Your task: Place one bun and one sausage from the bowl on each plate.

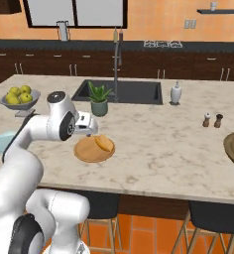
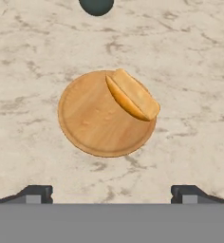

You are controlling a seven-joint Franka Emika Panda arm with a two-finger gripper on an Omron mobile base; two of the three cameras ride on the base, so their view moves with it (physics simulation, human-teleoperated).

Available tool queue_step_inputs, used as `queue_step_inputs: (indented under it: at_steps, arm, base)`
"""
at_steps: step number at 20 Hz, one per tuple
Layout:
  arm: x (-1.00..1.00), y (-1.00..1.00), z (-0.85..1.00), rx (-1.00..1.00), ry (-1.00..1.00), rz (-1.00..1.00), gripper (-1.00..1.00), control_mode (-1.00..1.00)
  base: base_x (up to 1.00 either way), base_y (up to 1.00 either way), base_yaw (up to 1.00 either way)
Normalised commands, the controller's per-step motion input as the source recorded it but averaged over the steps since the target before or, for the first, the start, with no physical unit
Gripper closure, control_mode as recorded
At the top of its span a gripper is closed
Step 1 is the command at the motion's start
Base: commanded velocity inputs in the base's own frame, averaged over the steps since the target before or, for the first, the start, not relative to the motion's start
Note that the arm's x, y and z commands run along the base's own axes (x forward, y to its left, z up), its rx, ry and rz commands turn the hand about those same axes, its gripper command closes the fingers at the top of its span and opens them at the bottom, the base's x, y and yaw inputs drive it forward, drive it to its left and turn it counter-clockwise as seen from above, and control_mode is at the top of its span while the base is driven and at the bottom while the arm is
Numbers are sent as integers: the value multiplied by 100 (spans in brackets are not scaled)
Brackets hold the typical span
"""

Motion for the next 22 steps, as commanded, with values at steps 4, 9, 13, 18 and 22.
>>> queue_step_inputs:
  at_steps: [4,9,13,18,22]
  arm:
    - [-80,-2,-1,0,-1,-2,-100,-100]
    - [-35,-2,-13,0,1,0,-100,-100]
    - [-53,0,-9,0,0,0,-100,-100]
    - [-81,0,11,7,0,0,-100,-100]
    - [-57,0,0,0,-1,0,-100,-100]
  base:
    - [0,0,0]
    - [0,0,0]
    - [0,0,0]
    - [0,0,0]
    - [0,0,0]
